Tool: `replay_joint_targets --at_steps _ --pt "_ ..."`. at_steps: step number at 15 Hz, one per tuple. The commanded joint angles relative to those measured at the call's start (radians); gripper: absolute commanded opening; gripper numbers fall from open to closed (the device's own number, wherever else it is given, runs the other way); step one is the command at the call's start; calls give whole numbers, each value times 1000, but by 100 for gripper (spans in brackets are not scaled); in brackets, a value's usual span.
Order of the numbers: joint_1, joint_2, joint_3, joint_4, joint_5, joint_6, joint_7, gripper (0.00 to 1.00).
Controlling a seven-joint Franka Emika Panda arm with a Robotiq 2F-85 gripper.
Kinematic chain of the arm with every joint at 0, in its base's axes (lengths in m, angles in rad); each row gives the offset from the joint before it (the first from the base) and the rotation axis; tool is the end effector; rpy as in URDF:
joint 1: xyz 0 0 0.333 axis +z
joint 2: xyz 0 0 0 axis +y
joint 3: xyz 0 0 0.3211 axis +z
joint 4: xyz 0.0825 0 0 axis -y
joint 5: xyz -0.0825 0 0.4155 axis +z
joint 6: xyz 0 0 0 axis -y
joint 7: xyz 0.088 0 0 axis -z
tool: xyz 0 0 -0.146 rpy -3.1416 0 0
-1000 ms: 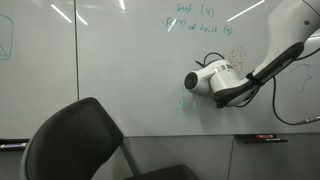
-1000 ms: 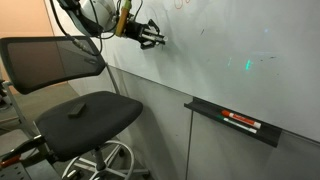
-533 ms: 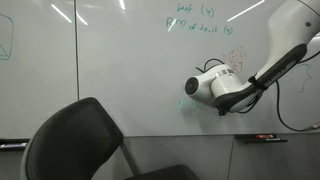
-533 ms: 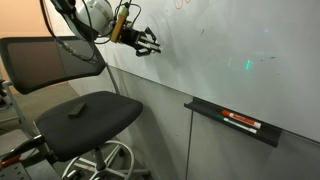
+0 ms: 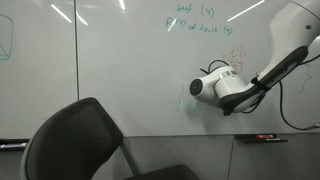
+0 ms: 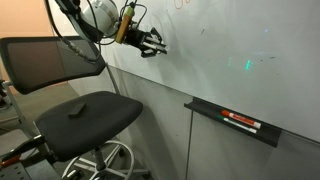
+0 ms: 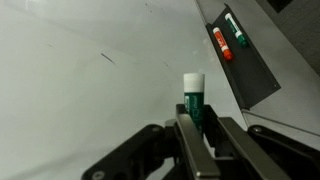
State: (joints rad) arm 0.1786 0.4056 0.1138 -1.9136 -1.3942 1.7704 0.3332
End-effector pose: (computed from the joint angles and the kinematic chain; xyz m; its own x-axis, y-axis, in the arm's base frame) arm 0.6413 0.0604 0.2746 0.8443 0.3951 -0.3620 0.4482 -0.1504 0.8812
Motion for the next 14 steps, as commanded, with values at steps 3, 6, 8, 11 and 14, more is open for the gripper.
replay_joint_targets --at_steps 3,6,8,11,14 --pt "-8 5 -2 23 -30 -8 -11 6" --pt "-7 14 -3 36 -44 -9 -11 6" --pt "-7 22 -3 47 -57 -9 -10 6" --pt "-7 33 -4 59 -73 -10 -9 6" --pt "-8 46 -6 74 -78 -9 -7 6"
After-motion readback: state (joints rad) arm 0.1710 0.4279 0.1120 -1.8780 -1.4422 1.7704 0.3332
